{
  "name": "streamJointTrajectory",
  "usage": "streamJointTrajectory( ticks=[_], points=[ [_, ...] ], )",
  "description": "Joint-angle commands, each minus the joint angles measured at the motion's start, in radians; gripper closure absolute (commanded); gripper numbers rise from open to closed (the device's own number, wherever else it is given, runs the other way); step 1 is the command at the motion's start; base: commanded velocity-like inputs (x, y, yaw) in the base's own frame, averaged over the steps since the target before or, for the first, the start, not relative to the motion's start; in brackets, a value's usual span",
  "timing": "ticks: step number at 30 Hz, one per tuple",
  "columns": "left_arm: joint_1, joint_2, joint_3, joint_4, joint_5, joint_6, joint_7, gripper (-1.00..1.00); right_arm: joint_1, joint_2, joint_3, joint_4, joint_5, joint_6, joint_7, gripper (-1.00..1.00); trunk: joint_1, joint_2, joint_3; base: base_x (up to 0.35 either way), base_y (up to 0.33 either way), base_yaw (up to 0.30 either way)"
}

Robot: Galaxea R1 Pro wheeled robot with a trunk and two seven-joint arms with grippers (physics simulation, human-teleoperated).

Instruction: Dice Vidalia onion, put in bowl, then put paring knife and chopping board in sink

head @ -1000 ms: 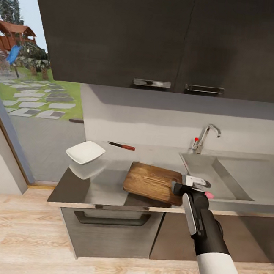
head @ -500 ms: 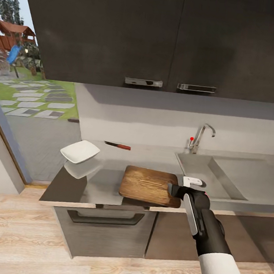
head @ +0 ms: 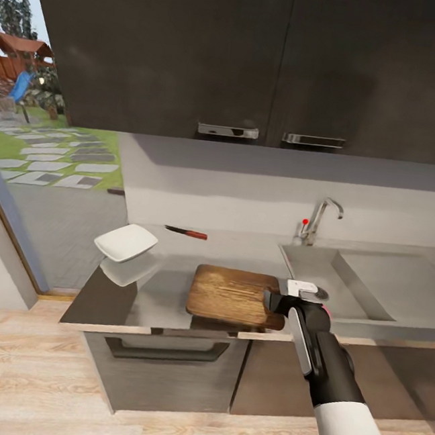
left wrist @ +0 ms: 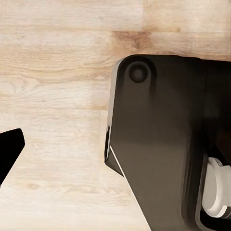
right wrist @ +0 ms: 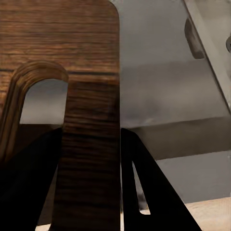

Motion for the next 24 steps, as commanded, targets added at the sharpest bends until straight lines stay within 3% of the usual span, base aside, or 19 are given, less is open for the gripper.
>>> streamJointTrajectory(
  ticks=[1, 11, 24],
  points=[
    [0.001, 0.000, 0.001, -0.001, 0.001, -0.001, 0.000, -1.00, -0.001, 0.000, 0.001, -0.001, -0.009, 0.003, -0.009, 1.00, 0.001, -0.002, -0.002, 0.272, 0.000, 0.022],
    [0.001, 0.000, 0.001, -0.002, 0.001, -0.001, 0.000, -1.00, -0.001, 0.000, 0.001, 0.000, -0.009, 0.004, -0.010, 1.00, 0.001, -0.002, -0.003, 0.059, 0.000, 0.199],
    [0.000, 0.000, 0.001, -0.001, 0.001, -0.001, 0.000, -1.00, -0.001, -0.002, 0.001, 0.005, -0.006, 0.003, -0.010, 1.00, 0.001, -0.002, -0.003, 0.056, 0.000, 0.023]
  ],
)
